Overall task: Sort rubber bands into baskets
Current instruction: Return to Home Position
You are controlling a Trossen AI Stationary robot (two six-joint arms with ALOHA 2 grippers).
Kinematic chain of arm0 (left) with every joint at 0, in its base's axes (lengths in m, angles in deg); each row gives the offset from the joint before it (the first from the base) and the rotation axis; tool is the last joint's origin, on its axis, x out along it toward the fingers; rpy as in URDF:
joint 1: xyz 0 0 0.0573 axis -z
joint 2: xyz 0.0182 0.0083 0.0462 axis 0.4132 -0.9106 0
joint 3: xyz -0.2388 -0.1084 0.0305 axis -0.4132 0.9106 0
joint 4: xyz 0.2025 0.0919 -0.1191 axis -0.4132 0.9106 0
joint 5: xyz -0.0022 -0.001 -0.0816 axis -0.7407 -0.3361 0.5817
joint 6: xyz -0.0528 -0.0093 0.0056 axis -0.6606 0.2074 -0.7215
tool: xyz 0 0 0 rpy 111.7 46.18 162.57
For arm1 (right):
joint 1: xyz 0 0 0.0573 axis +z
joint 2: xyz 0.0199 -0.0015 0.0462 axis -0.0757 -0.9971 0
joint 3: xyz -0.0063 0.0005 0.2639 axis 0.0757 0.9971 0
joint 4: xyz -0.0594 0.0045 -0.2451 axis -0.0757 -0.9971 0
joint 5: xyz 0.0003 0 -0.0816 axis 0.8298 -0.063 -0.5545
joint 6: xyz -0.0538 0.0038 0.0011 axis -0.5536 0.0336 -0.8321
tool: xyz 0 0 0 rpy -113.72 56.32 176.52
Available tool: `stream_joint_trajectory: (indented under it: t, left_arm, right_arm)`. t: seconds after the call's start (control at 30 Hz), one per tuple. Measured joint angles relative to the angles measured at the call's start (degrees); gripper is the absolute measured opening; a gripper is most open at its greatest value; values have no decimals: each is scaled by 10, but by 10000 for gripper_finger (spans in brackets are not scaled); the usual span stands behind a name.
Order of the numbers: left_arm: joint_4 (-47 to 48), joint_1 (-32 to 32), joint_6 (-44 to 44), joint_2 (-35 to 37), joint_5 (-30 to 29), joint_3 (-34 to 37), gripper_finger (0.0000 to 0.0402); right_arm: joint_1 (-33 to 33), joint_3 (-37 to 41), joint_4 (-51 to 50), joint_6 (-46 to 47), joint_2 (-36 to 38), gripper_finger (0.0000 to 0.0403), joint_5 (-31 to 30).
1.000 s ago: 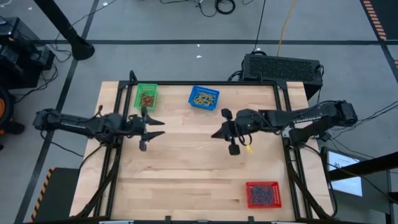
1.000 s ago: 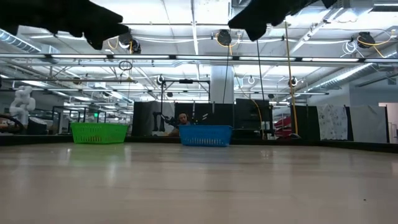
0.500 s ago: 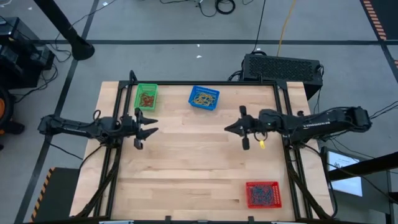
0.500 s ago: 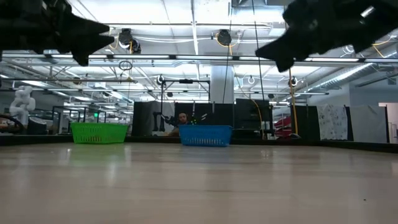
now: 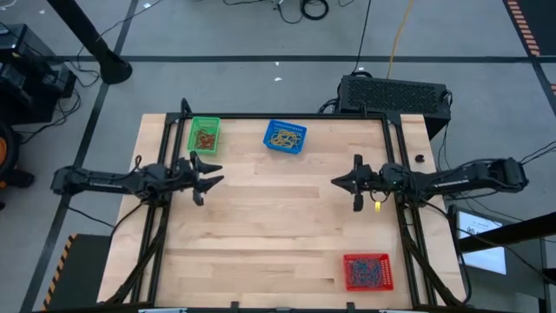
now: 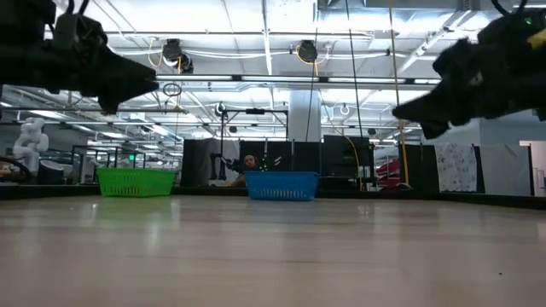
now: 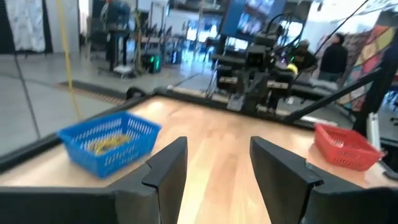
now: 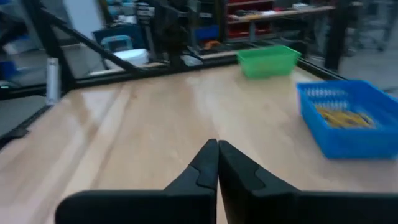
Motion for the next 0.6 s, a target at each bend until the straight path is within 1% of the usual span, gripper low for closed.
stream_joint_trajectory:
  t: [0.03,0.13,0.3,0.6]
  left_arm:
    - [11,-4,-4,1,0,0,182]
    - [22,-16,-19,4,2,0,182]
    - [18,-34,-19,9,29,0,182]
    - [15,-44,-18,9,19,0,182]
  right_arm:
    - [0,13,1,4,9,3,-12]
    - [-1,16,-59,15,35,3,-31]
    - [-1,16,-123,-6,85,3,5]
    - [-1,16,-299,-48,223,3,0]
